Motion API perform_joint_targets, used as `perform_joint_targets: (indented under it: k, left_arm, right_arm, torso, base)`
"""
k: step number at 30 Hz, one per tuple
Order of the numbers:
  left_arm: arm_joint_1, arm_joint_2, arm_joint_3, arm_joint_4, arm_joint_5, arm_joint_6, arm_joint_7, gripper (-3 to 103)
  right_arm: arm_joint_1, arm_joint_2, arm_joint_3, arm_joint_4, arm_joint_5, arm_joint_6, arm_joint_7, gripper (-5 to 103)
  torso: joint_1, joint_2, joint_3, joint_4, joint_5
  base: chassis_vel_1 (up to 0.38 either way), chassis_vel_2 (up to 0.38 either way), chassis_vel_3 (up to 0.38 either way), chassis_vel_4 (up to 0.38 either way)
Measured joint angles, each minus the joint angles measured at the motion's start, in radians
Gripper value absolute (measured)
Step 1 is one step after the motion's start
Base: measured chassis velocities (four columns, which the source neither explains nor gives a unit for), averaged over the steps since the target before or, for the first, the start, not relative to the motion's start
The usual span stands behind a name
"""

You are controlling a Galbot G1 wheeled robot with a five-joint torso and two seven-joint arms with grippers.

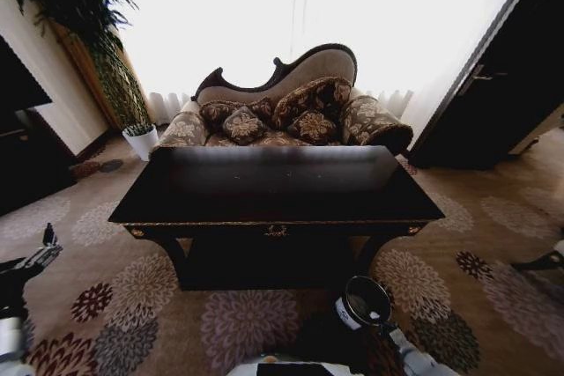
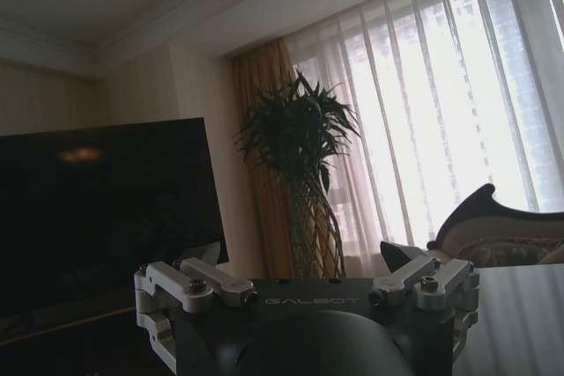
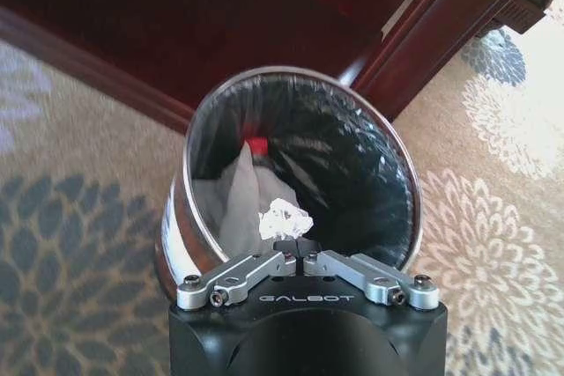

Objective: Move to the front of the table and place the trash on the table into the trash bin.

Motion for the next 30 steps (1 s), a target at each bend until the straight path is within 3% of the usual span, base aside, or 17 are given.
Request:
perform_joint_targets:
  k: [6,14,15,17,18,25,28,30]
  left_arm:
    - [-0.002,0.004,0.001,0.005,0.000,0.000,0.000,100]
    - [-0.005,0.010,0.000,0.012,-0.001,0.000,0.000,100]
    - [-0.006,0.010,0.000,0.014,-0.001,0.000,0.000,100]
    - [-0.006,0.010,0.000,0.015,-0.001,0.000,0.000,100]
    - [-0.007,0.010,0.001,0.016,-0.001,0.000,0.000,100]
    - [-0.011,0.010,0.007,0.017,0.001,0.000,0.000,100]
    - [-0.012,0.010,0.007,0.018,0.001,0.000,0.000,100]
    - [-0.013,0.011,0.007,0.018,0.001,0.000,0.000,100]
  right_arm:
    - [0.006,0.004,-0.031,0.049,0.086,0.002,0.006,0]
    - [0.021,0.004,-0.051,0.056,0.121,0.008,0.011,-3]
    - [0.022,0.004,-0.053,0.058,0.124,0.008,0.010,2]
    - [0.022,0.004,-0.055,0.061,0.127,0.008,0.010,2]
    - [0.020,0.003,-0.059,0.067,0.133,0.008,0.007,13]
    - [0.012,0.000,-0.060,0.080,0.140,0.014,-0.009,34]
    - [-0.006,-0.008,-0.046,0.112,0.140,0.015,-0.012,51]
    - [-0.018,-0.012,-0.037,0.136,0.140,0.015,-0.012,51]
  torso:
    - [0.000,0.000,0.000,0.0001,0.0002]
    - [0.000,0.000,0.000,0.0000,0.0002]
    - [0.000,0.000,0.000,0.0001,0.0001]
    - [0.000,0.000,0.000,0.0001,0.0001]
    - [0.000,0.000,0.000,0.0001,0.0001]
    - [0.000,0.000,0.000,0.0000,0.0002]
    - [0.000,0.000,0.000,0.0001,0.0001]
    - [0.000,0.000,0.000,0.0001,0.0001]
  base:
    - [0.000,0.000,0.000,0.000]
    - [0.000,0.000,0.000,0.000]
    - [0.000,0.000,0.000,0.000]
    - [0.000,0.000,0.000,0.000]
    - [0.000,0.000,0.000,0.000]
    - [0.000,0.000,0.000,0.000]
    - [0.000,0.000,0.000,0.000]
    - [0.000,0.000,0.000,0.000]
